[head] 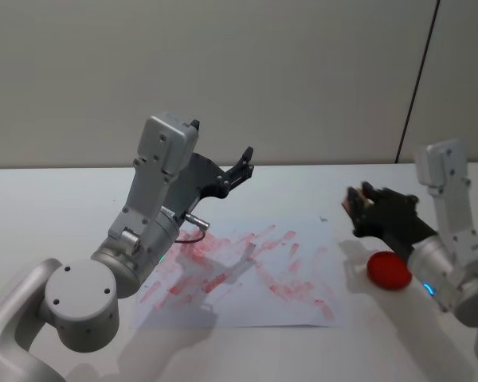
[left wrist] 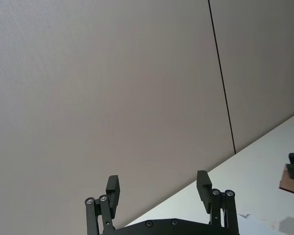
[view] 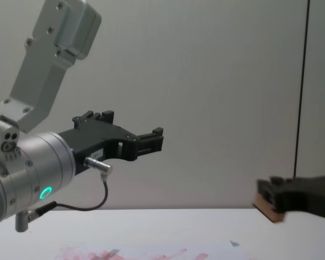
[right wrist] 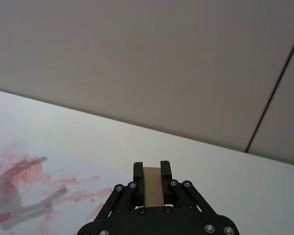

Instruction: Use the one hand to pick up the stamp and affix it onto the A4 paper.

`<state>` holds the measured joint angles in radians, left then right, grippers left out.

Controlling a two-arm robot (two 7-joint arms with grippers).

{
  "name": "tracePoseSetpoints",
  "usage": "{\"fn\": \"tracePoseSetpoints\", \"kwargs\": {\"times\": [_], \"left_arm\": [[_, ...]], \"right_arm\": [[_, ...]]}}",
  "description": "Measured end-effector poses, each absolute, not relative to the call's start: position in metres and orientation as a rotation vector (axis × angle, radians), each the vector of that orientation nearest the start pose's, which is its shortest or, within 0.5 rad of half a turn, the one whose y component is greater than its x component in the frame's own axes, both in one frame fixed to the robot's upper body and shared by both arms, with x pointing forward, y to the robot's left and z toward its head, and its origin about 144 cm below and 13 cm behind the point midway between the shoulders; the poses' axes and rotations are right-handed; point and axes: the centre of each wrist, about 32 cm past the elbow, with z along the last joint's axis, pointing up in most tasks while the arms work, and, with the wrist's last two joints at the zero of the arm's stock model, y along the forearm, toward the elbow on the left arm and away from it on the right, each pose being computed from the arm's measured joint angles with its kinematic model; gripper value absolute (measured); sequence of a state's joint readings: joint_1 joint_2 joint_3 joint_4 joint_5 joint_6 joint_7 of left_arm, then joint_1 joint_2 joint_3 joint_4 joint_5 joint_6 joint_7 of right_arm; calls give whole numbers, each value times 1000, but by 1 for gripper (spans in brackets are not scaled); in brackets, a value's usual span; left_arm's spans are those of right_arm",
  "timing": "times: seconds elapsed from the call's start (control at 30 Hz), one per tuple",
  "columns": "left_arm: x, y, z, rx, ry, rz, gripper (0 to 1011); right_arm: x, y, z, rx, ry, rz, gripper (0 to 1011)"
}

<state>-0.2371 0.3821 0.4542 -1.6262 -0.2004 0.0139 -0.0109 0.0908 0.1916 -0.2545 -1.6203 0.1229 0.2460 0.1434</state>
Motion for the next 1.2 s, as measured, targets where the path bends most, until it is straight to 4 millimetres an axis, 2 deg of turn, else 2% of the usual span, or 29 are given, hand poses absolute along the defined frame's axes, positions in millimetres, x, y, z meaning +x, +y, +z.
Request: {"fn": "tracePoseSetpoints", "kwargs": {"times": [0.2, 0.43, 0.73, 1.0, 1.2], "left_arm": [[492, 198, 1204, 61, -268, 1124, 1001], [492, 198, 1204, 61, -268, 1124, 1001], [492, 198, 1204, 61, -268, 1124, 1001], [492, 198, 1204, 61, -268, 1124, 1002], [492, 198, 1204, 61, -268, 1124, 1001]], "right_arm": [[483, -187, 1182, -145, 36, -1083, 195], [493, -175, 1181, -150, 42, -998, 195], [510, -155, 1166, -253, 67, -854, 195], [523, -139, 1146, -356, 92, -768, 194], [529, -132, 1139, -396, 96, -738, 194]]}}
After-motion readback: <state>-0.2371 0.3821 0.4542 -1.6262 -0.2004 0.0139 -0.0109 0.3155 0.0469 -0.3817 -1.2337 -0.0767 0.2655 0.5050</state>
